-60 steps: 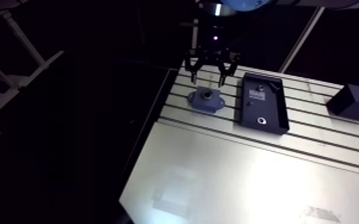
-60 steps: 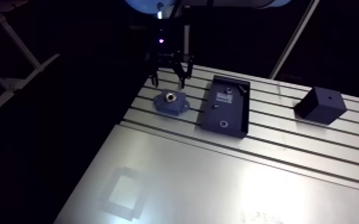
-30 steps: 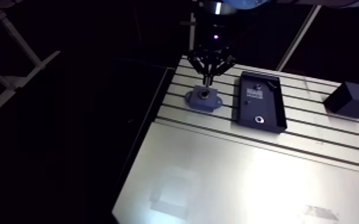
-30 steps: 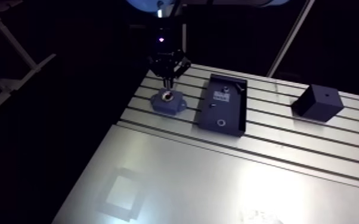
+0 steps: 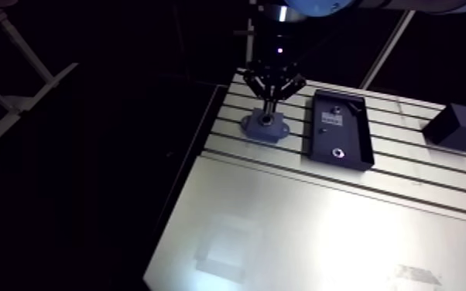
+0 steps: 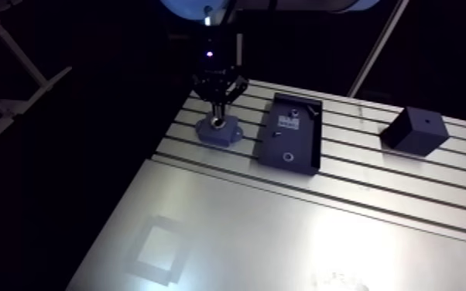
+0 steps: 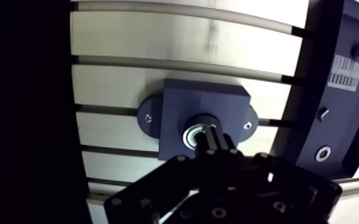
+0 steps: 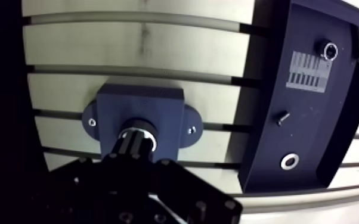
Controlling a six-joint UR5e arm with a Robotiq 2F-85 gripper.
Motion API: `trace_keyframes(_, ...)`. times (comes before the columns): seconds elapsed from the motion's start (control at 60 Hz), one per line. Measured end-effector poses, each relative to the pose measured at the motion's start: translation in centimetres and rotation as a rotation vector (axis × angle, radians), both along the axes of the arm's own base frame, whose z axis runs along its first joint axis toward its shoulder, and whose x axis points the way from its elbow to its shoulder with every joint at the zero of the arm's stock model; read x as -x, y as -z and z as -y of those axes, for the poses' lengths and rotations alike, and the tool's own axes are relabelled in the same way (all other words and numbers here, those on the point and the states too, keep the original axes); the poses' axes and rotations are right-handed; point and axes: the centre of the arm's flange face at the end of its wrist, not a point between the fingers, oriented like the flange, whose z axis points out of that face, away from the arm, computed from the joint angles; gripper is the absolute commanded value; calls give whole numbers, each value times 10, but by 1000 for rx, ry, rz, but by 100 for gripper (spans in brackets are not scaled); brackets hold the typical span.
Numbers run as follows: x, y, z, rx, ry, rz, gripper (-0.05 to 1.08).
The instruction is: Pick up the bearing and press it into the housing until flush.
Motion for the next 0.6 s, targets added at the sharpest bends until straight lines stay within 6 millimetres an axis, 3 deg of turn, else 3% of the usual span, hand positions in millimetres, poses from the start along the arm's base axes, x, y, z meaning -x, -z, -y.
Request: trace_keyframes(0.6,-2,10,4,-1,-8,13,105)
